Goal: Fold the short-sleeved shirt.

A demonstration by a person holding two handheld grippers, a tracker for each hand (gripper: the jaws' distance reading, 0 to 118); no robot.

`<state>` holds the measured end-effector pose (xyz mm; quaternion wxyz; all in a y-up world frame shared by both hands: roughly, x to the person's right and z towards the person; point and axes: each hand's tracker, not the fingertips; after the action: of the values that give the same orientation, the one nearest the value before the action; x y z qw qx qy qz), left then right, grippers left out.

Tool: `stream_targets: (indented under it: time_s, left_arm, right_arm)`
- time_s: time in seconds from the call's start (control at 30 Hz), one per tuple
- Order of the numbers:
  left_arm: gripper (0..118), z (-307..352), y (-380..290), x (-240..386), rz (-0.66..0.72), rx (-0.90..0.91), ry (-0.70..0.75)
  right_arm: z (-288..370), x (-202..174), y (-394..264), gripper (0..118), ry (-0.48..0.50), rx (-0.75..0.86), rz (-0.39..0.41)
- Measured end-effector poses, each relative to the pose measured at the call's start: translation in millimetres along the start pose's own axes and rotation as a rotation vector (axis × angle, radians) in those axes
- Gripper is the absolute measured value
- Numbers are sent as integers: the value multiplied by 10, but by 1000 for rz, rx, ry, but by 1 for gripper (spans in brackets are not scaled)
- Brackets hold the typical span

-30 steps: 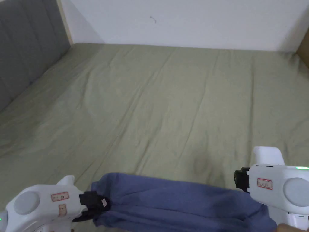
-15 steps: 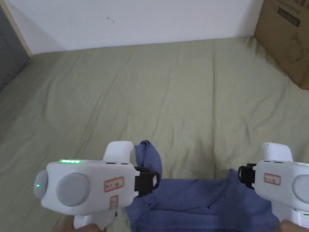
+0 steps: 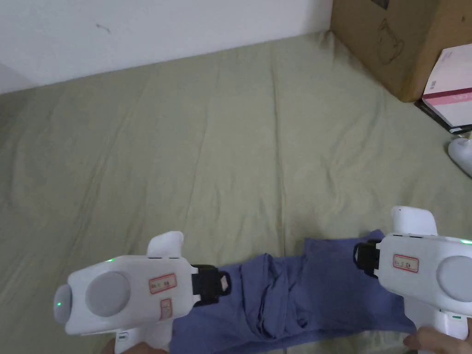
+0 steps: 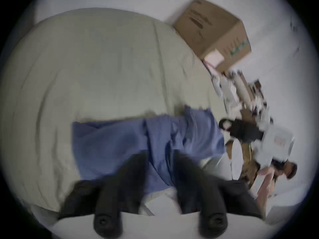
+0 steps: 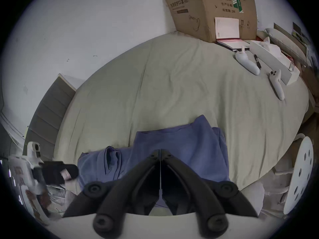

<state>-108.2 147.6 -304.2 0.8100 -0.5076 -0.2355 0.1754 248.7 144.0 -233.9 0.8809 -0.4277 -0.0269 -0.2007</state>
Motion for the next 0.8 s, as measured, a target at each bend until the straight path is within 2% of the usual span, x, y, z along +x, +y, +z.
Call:
stream_targets:
  time_s: [0.07, 0.23, 0.27, 0.3, 0.33, 0.43, 0.53, 0.7, 0.73, 0.8]
  left_arm:
    - [4, 38, 14, -136, 17, 26, 116]
    - [4, -211, -109, -257, 63, -33, 163]
    - [4, -343, -149, -175, 45, -69, 42]
    - [4, -451, -183, -126, 38, -86, 35]
    - [4, -524, -203, -129, -16, -120, 130]
    - [4, -807, -303, 50, -18, -197, 93]
    - [4, -958, -359, 259, -62, -237, 187]
    - [4, -996, -347, 532, -141, -234, 181]
    - [4, -1013, -349, 586, -128, -226, 115]
    - [4, -1041, -352, 656, -113, -228, 81]
  right_arm:
    - [-10, -69, -12, 0, -6, 14, 17]
    - [-61, -133, -51, 1, 18, 13, 29]
    - [-75, -135, -59, 1, 26, 5, 28]
    - [-90, -138, -76, 1, 33, -3, 29]
    - [-101, -135, -91, 1, 38, -10, 32]
    - [-124, -62, -131, 1, 34, -28, 40]
    - [-118, 39, -147, 1, 21, -33, 29]
    - [-113, 106, -166, 1, 14, -38, -3]
    - [-106, 92, -173, 1, 13, -37, -1]
    - [-110, 74, -164, 0, 12, -36, 9]
